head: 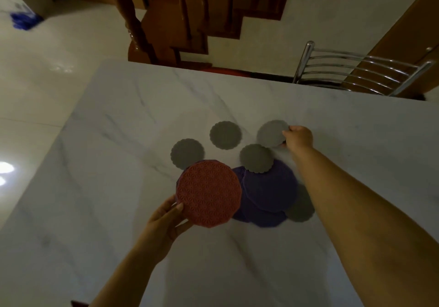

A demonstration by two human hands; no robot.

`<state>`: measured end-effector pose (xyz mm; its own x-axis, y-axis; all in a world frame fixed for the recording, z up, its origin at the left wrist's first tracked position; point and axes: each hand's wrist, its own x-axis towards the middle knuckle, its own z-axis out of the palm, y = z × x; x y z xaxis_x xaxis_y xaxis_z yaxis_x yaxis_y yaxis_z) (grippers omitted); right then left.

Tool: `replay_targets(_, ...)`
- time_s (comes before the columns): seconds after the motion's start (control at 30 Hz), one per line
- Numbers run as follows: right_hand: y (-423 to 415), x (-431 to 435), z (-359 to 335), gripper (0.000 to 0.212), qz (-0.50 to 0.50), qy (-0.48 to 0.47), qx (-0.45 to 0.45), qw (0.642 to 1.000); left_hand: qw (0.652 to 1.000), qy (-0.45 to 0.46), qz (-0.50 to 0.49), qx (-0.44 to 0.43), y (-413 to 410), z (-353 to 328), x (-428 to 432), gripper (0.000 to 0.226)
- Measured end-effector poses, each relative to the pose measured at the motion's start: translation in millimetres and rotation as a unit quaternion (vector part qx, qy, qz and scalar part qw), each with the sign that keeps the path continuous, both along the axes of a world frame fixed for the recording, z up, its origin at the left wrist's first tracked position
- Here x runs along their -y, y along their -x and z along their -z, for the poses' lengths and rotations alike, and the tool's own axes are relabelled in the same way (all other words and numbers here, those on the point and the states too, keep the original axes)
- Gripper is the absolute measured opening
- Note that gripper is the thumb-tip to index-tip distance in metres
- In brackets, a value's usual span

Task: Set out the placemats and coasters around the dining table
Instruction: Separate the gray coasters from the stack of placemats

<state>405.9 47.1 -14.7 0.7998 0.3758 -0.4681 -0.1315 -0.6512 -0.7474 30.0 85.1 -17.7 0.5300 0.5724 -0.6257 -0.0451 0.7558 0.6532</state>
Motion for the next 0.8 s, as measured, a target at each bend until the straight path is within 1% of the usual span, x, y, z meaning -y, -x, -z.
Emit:
replay_targets(0.07, -5, 5, 1, 0.022, -0.047, 0.047, 0.044, 0.997, 1.000, -0.003, 0.001, -0.003, -6, 0, -2, 0.035)
replay_targets(0.1, -6, 10, 2, 0.022, -0.078, 0.066, 0.078, 0.992, 1.000, -0.004, 0.001, -0.005, -10, 0, -3, 0.035)
replay_targets(0.17, -4, 23, 1, 0.045, -0.112, 0.087, 0.137, 0.980, 1.000, -0.004, 0.002, -0.007, -16, 1, -5, 0.035)
replay_targets(0.2, -1, 28, -1, 0.051, -0.120, 0.102, 0.162, 0.974, 1.000, -0.002, 0.003, -0.006, -19, 1, -5, 0.036)
replay_targets(0.23, 4, 32, 0, 0.052, -0.133, 0.123, 0.179, 0.967, 1.000, -0.001, 0.004, -0.005, -21, 2, -5, 0.036)
replay_targets(0.37, 42, 34, 5, 0.070, -0.224, 0.205, 0.164, 0.939, 1.000, 0.002, 0.007, -0.010, -30, 3, -1, 0.036)
replay_targets(0.5, 73, 25, 14, 0.066, -0.267, 0.234, 0.242, 0.903, 1.000, 0.000, 0.000, -0.010, -33, 2, 4, 0.034)
replay_targets(0.57, 80, 20, 16, 0.067, -0.265, 0.233, 0.260, 0.899, 1.000, -0.003, 0.003, -0.012, -34, 0, 5, 0.034)
replay_targets(0.67, 84, 15, 15, 0.070, -0.245, 0.213, 0.269, 0.907, 1.000, -0.007, 0.002, -0.016, -34, 0, 5, 0.036)
replay_targets(0.73, 81, 15, 15, 0.063, -0.243, 0.180, 0.293, 0.907, 1.000, -0.004, -0.004, -0.018, -34, 1, 5, 0.035)
replay_targets(0.77, 78, 16, 14, 0.056, -0.229, 0.146, 0.280, 0.921, 1.000, 0.000, -0.007, -0.017, -33, 1, 5, 0.034)
replay_targets(0.8, 74, 18, 13, 0.050, -0.206, 0.104, 0.244, 0.942, 1.000, 0.003, -0.009, -0.016, -33, 1, 5, 0.033)
